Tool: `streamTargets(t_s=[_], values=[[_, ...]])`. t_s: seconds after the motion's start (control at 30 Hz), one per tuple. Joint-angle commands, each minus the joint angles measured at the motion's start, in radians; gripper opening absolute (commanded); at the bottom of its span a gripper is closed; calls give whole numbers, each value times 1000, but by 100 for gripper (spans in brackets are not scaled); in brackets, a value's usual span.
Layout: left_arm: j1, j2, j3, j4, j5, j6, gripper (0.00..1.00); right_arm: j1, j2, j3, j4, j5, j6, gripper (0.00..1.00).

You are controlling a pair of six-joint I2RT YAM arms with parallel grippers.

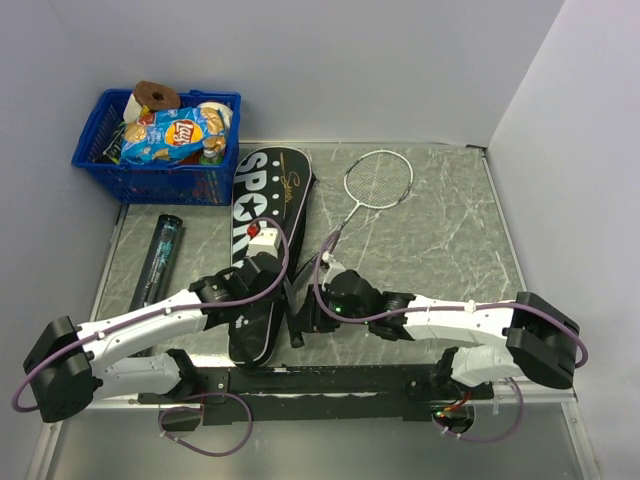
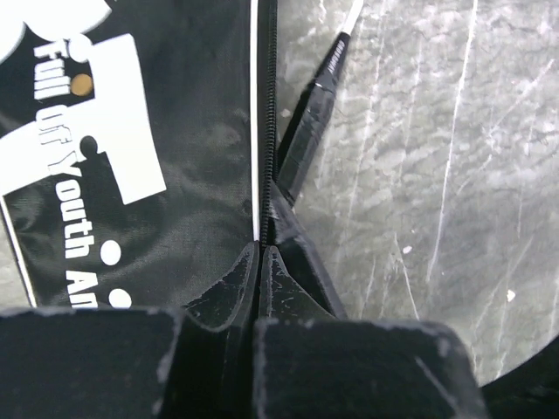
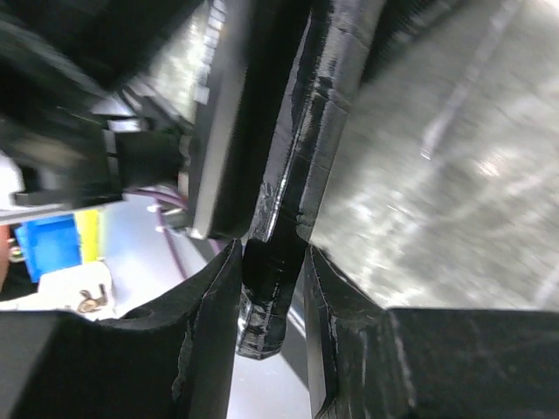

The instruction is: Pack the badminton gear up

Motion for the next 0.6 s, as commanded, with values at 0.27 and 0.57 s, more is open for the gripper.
streamTargets(t_s=[0.27,0.57], values=[[-4,-101,4,76,164,-56,1,10,126,66,366,15,-44,0],[-4,-135,5,51,172,-61,1,2,216,64,558,36,-27,0]])
